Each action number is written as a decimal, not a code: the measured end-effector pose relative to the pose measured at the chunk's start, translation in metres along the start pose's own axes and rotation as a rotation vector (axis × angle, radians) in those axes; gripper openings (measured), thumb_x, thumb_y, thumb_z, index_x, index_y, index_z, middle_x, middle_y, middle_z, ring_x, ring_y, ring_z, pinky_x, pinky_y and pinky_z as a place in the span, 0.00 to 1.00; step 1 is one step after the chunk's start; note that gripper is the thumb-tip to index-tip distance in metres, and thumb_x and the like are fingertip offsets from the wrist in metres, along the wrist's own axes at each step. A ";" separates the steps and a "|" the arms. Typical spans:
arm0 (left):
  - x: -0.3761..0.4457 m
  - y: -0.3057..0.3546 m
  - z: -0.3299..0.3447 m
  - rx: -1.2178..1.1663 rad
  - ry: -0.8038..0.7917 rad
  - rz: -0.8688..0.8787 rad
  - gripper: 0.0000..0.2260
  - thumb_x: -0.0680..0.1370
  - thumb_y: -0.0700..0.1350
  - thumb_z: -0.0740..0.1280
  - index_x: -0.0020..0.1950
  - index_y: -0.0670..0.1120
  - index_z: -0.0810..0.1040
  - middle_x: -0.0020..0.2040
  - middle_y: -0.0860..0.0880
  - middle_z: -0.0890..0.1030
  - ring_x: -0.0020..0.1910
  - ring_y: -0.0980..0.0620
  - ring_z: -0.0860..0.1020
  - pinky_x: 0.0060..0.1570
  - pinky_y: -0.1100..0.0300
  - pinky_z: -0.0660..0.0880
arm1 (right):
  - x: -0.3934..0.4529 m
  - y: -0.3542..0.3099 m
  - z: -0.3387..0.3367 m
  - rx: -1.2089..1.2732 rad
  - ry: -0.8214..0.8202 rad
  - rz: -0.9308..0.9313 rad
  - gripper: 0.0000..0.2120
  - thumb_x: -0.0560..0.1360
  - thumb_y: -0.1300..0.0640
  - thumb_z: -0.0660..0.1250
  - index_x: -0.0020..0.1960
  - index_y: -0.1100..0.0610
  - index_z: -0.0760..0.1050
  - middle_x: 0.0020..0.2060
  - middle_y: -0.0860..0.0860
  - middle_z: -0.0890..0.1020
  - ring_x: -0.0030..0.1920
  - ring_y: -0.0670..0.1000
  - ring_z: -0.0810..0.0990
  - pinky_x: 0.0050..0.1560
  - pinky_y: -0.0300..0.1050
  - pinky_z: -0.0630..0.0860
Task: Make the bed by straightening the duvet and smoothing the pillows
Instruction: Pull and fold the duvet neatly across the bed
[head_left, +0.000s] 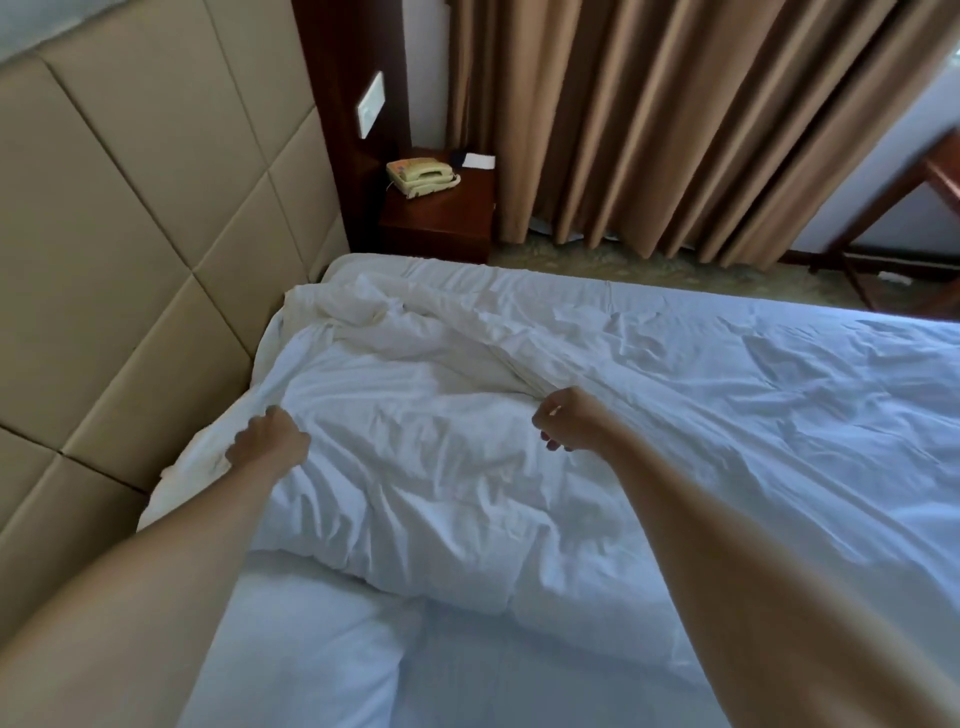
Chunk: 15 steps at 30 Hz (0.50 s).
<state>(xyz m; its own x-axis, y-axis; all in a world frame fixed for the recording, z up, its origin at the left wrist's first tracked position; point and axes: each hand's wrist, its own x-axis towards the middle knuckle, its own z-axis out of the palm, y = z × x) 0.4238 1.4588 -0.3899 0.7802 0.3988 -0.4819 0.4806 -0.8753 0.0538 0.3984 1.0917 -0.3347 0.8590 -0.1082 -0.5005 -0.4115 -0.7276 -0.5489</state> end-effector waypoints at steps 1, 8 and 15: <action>-0.020 0.006 0.003 0.027 -0.003 0.037 0.24 0.81 0.52 0.60 0.74 0.43 0.62 0.69 0.40 0.70 0.65 0.37 0.72 0.61 0.46 0.71 | -0.018 0.012 -0.004 0.002 -0.017 0.003 0.10 0.77 0.57 0.62 0.48 0.61 0.80 0.41 0.55 0.86 0.41 0.53 0.86 0.42 0.45 0.80; -0.213 0.012 0.025 -0.028 -0.110 0.145 0.13 0.80 0.51 0.60 0.50 0.40 0.71 0.43 0.41 0.82 0.35 0.44 0.81 0.37 0.57 0.77 | -0.186 0.088 -0.046 -0.010 -0.034 -0.058 0.11 0.80 0.58 0.60 0.54 0.61 0.79 0.41 0.53 0.84 0.34 0.45 0.82 0.38 0.39 0.77; -0.398 -0.031 0.027 -0.180 -0.075 0.141 0.12 0.80 0.46 0.59 0.52 0.37 0.74 0.45 0.40 0.84 0.33 0.44 0.80 0.38 0.56 0.76 | -0.312 0.148 -0.067 -0.181 -0.043 -0.121 0.11 0.81 0.59 0.60 0.56 0.63 0.78 0.46 0.55 0.86 0.40 0.50 0.84 0.37 0.40 0.77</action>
<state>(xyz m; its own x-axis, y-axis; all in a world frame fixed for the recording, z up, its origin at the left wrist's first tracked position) 0.0881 1.3198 -0.2231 0.8159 0.2484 -0.5221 0.4377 -0.8553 0.2772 0.0903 0.9724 -0.2145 0.8835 0.0132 -0.4683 -0.2413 -0.8440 -0.4791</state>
